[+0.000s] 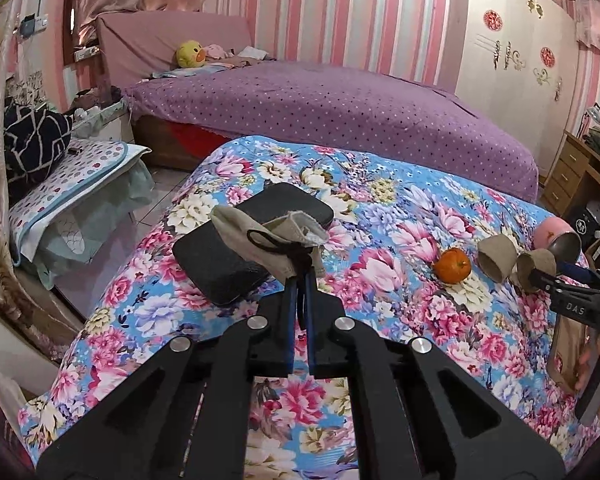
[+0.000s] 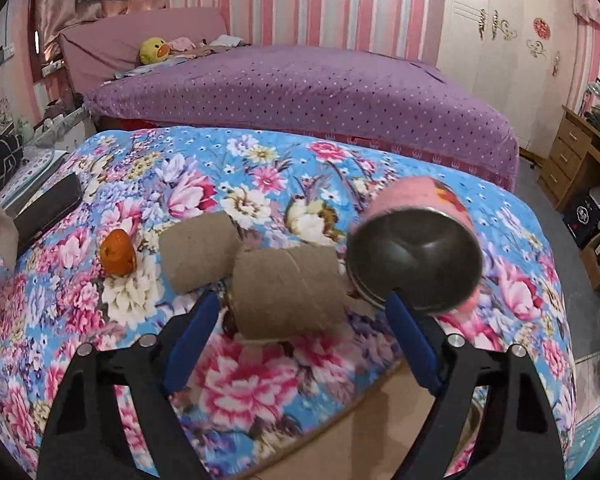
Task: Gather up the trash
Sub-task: 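Grasp the beige cloth with the left gripper while the right grasps a cardboard tube, then carry the beige cloth and cardboard tube toward the blue basket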
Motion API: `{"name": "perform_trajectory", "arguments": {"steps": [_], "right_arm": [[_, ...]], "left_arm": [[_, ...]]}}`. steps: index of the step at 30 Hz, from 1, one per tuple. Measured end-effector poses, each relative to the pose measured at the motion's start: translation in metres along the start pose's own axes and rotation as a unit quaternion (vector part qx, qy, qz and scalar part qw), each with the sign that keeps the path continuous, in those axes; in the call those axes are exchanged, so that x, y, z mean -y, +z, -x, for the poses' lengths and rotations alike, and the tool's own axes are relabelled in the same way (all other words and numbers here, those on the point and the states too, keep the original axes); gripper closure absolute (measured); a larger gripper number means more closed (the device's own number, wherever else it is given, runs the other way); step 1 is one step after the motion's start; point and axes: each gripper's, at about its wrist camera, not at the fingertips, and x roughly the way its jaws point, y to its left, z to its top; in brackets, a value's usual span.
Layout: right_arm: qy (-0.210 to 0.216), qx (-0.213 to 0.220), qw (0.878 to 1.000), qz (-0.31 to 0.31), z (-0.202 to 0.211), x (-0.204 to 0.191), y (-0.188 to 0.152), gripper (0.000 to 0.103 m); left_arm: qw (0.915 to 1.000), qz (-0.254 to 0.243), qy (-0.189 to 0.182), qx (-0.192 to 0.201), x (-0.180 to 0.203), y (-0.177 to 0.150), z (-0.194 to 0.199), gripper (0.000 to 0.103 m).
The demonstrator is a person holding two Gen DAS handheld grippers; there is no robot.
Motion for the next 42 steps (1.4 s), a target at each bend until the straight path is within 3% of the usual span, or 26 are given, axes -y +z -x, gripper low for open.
{"name": "perform_trajectory", "arguments": {"steps": [1, 2, 3, 9, 21, 35, 42], "right_arm": [[-0.001, -0.001, 1.0, 0.008, -0.002, -0.004, 0.002, 0.032], [-0.002, -0.004, 1.0, 0.015, -0.004, -0.007, 0.003, 0.044], [-0.001, -0.011, 1.0, 0.025, -0.007, -0.012, 0.004, 0.05], [-0.007, 0.005, 0.999, 0.047, 0.005, -0.015, 0.001, 0.05], [-0.023, 0.06, 0.997, 0.039, 0.09, 0.018, -0.021, 0.05], [-0.067, 0.08, 0.994, -0.023, 0.177, 0.091, -0.092, 0.05], [-0.083, 0.08, 0.992, -0.048, 0.188, 0.121, -0.126, 0.05]], "left_arm": [[1.0, 0.001, -0.001, 0.0, 0.001, 0.0, 0.001, 0.101], [1.0, 0.001, -0.002, 0.0, 0.002, 0.0, 0.002, 0.101], [1.0, -0.001, 0.0, 0.002, 0.003, 0.0, 0.003, 0.101], [0.9999, -0.007, -0.001, 0.008, 0.011, 0.002, 0.008, 0.101], [0.9988, -0.037, -0.014, 0.029, 0.037, -0.006, 0.041, 0.101], [0.9921, -0.088, -0.071, 0.054, 0.102, -0.033, 0.092, 0.101], [0.9913, -0.094, -0.081, 0.044, 0.125, -0.051, 0.093, 0.101]]}}
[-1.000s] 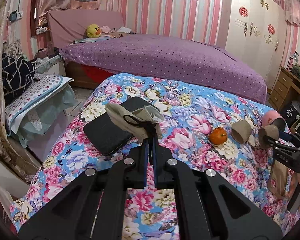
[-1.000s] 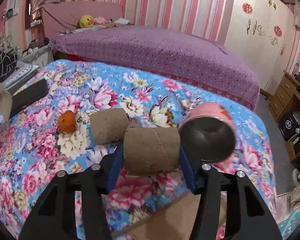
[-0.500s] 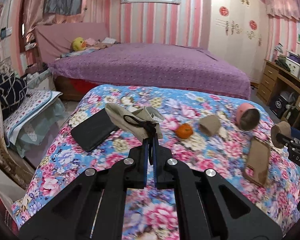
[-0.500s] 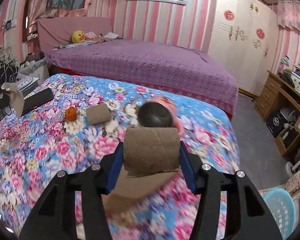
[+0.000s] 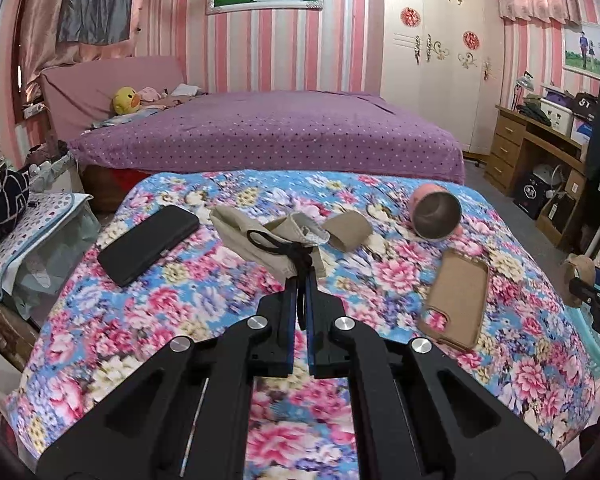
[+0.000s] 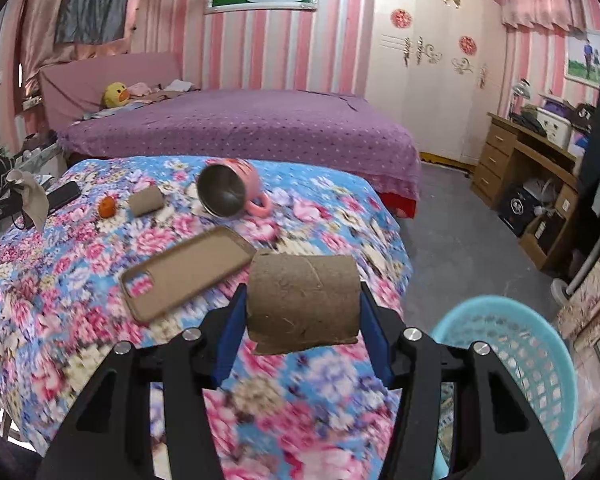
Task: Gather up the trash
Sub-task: 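Carry the beige cloth and cardboard tube toward the blue basket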
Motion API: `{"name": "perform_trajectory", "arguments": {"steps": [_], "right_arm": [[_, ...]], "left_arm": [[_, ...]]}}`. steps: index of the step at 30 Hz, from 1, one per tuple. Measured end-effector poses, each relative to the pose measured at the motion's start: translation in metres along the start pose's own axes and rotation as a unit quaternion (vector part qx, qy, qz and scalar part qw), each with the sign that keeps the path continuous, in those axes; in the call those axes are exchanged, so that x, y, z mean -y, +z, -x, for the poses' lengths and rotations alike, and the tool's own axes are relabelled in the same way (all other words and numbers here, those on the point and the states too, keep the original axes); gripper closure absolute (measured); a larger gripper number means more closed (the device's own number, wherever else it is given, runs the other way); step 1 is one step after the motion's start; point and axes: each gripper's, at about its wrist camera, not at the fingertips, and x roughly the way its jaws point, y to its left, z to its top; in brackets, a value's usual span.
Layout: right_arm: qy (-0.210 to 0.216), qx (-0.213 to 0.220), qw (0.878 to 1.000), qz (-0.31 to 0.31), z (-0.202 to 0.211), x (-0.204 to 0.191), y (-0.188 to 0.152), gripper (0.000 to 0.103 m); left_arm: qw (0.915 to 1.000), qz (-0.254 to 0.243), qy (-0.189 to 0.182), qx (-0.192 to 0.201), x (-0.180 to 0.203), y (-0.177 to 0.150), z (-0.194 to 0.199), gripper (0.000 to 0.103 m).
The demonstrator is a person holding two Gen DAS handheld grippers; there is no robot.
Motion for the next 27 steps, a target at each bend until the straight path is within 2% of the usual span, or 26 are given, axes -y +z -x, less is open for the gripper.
{"name": "perform_trajectory", "arguments": {"steps": [7, 18, 27], "right_arm": [[-0.004, 0.004, 1.0, -0.007, 0.005, 0.02, -0.007, 0.05], [-0.043, 0.013, 0.998, -0.039, 0.022, 0.079, -0.018, 0.05], [-0.09, 0.01, 0.993, -0.077, 0.033, 0.159, -0.039, 0.05]], "left_arm": [[0.9998, -0.021, 0.001, -0.001, 0.029, -0.006, -0.005, 0.101], [0.9978, -0.037, -0.054, 0.011, 0.096, -0.002, 0.0, 0.101], [0.9919, -0.058, -0.11, 0.027, 0.153, -0.003, 0.011, 0.101]]}}
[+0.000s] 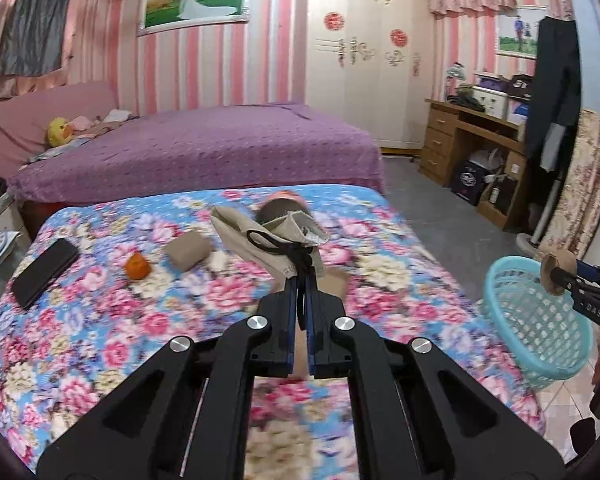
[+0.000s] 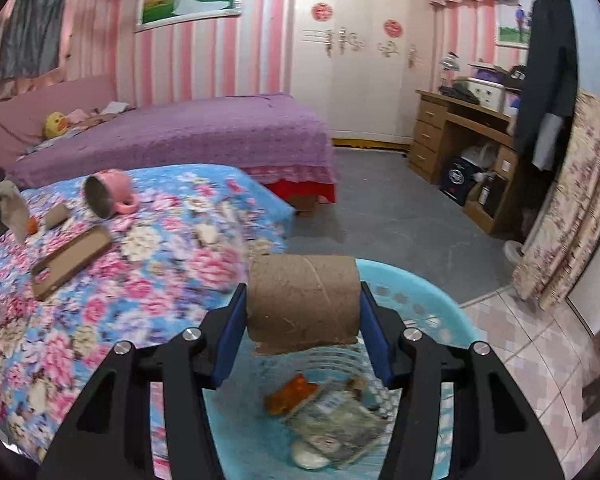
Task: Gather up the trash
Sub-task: 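Carry the beige cloth and cardboard tube toward the blue basket, then open the left gripper over the basket while the right releases the cardboard tube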
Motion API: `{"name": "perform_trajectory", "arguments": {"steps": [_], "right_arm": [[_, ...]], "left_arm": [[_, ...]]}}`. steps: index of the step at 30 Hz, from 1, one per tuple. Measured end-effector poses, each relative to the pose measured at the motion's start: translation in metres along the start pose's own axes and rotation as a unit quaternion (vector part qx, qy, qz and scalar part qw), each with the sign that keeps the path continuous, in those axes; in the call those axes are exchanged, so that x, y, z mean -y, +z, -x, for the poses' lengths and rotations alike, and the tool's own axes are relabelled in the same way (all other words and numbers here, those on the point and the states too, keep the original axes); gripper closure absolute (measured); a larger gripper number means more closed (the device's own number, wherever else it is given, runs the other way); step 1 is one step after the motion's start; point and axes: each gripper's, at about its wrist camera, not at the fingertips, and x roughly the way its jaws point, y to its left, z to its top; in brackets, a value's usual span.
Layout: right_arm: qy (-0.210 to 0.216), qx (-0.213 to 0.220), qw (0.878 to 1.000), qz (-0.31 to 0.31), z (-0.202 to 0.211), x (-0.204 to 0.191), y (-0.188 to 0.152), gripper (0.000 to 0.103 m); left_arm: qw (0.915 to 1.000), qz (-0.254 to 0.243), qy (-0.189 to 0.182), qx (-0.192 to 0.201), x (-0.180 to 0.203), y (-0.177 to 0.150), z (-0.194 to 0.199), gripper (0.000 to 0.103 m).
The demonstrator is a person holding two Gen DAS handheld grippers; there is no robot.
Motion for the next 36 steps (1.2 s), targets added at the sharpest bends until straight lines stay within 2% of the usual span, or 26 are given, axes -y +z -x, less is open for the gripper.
{"name": "perform_trajectory", "arguments": {"steps": [5, 11, 16, 21, 27, 32, 33, 35, 36], "right_arm": [[-0.014, 0.002, 1.0, -0.027, 0.0, 0.04, -0.004, 0.05], [-0.02, -0.009, 0.999, -0.048, -0.006, 0.077, -0.012, 0.05], [-0.03, -0.016, 0.999, -0.043, -0.011, 0.093, -0.018, 0.05], [-0.039, -0.001, 0.998, -0.047, 0.001, 0.105, -0.02, 0.05], [-0.041, -0.003, 0.997, -0.058, 0.003, 0.117, -0.023, 0.05], [-0.044, 0.0, 0.997, -0.06, 0.006, 0.119, -0.024, 0.05], [-0.044, 0.0, 0.997, -0.06, 0.006, 0.12, -0.025, 0.05], [-0.043, -0.001, 0.997, -0.06, 0.006, 0.12, -0.025, 0.05], [-0.042, -0.001, 0.997, -0.06, 0.006, 0.12, -0.025, 0.05]], "left_arm": [[0.9994, -0.005, -0.031, -0.015, 0.033, 0.0, -0.016, 0.101], [0.9968, -0.036, -0.069, -0.019, 0.099, -0.003, -0.03, 0.101], [0.9923, -0.058, -0.107, -0.023, 0.155, -0.008, -0.034, 0.101], [0.9866, -0.079, -0.14, -0.024, 0.204, -0.012, -0.032, 0.101], [0.98, -0.114, -0.162, -0.02, 0.243, -0.018, -0.025, 0.101], [0.9761, -0.107, -0.183, -0.047, 0.256, -0.019, -0.041, 0.1], [0.9749, -0.109, -0.187, -0.053, 0.256, -0.02, -0.044, 0.098], [0.9744, -0.11, -0.186, -0.061, 0.256, -0.02, -0.05, 0.086], [0.975, -0.11, -0.182, -0.064, 0.254, -0.021, -0.053, 0.071]]}}
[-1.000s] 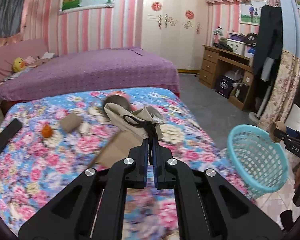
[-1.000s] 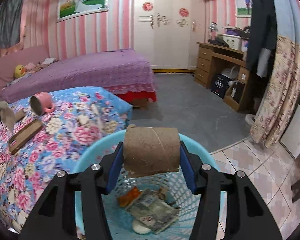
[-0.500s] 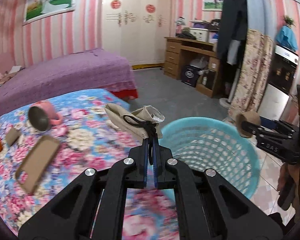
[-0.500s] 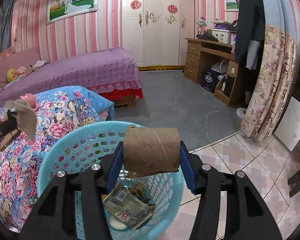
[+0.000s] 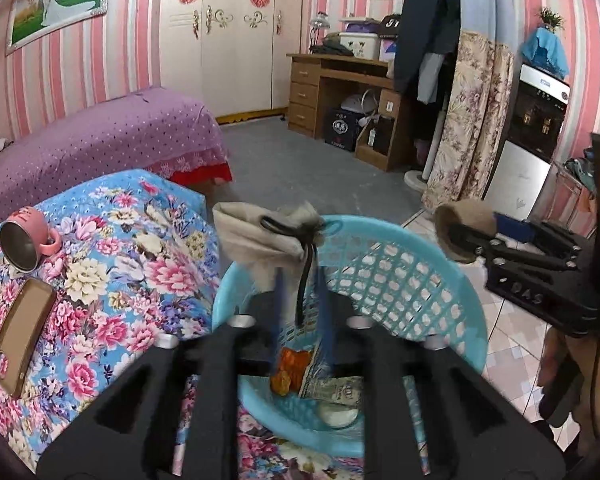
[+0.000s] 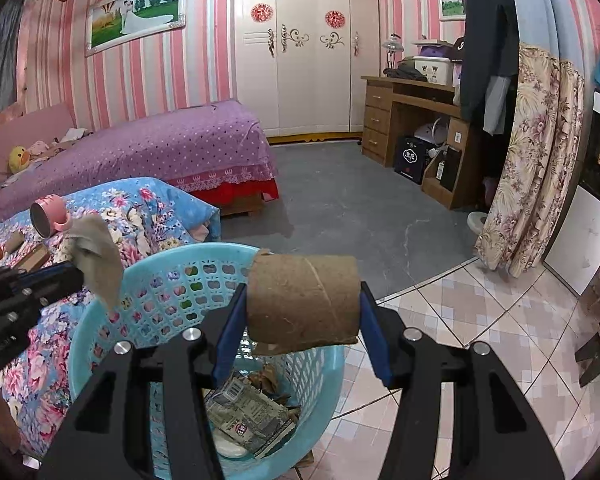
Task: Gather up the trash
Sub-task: 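Open the left gripper over the basket while the right releases the cardboard tube, then move both open grippers from the basket back over the bed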
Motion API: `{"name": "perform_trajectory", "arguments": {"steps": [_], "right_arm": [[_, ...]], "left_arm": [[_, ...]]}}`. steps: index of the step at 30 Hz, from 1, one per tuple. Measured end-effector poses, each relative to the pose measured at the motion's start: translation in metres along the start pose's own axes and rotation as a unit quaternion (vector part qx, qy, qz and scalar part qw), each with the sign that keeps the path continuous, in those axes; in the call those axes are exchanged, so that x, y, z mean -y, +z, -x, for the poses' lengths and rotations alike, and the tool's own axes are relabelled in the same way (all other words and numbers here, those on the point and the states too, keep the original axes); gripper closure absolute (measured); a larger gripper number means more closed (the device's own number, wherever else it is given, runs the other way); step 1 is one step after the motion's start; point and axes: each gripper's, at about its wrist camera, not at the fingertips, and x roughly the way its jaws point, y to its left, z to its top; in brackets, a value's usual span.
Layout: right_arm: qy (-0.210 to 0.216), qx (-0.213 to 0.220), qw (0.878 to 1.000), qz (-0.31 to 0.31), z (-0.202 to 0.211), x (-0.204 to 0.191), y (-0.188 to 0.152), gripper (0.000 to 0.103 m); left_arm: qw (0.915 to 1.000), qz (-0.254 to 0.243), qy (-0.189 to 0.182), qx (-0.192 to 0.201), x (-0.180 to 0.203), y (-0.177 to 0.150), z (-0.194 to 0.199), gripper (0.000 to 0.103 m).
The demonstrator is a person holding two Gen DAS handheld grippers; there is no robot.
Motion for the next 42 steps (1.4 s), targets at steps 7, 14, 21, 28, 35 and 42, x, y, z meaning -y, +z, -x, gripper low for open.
{"name": "perform_trajectory", "arguments": {"steps": [7, 14, 21, 28, 35, 42], "right_arm": [[-0.001, -0.003, 1.0, 0.002, -0.003, -0.002, -0.001, 0.05], [0.004, -0.001, 1.0, 0.008, -0.006, -0.013, 0.0, 0.05], [0.006, 0.011, 1.0, 0.017, -0.009, -0.029, 0.003, 0.025], [0.006, 0.016, 0.999, 0.027, -0.006, -0.045, 0.007, 0.022], [-0.004, 0.035, 0.998, 0.044, 0.004, -0.066, 0.012, 0.012], [0.0, 0.045, 0.997, 0.068, 0.013, -0.098, 0.018, 0.012]], "left_arm": [[0.9973, 0.008, 0.069, 0.023, -0.027, -0.002, 0.008, 0.015], [0.9894, 0.025, 0.137, 0.041, -0.069, -0.002, 0.025, 0.008], [0.984, 0.029, 0.169, 0.05, -0.104, -0.009, 0.05, 0.006], [0.9771, 0.036, 0.198, 0.068, -0.138, -0.012, 0.084, 0.005], [0.9663, 0.069, 0.234, 0.081, -0.189, -0.024, 0.118, 0.005], [0.955, 0.088, 0.273, 0.077, -0.236, -0.044, 0.14, 0.005]]}}
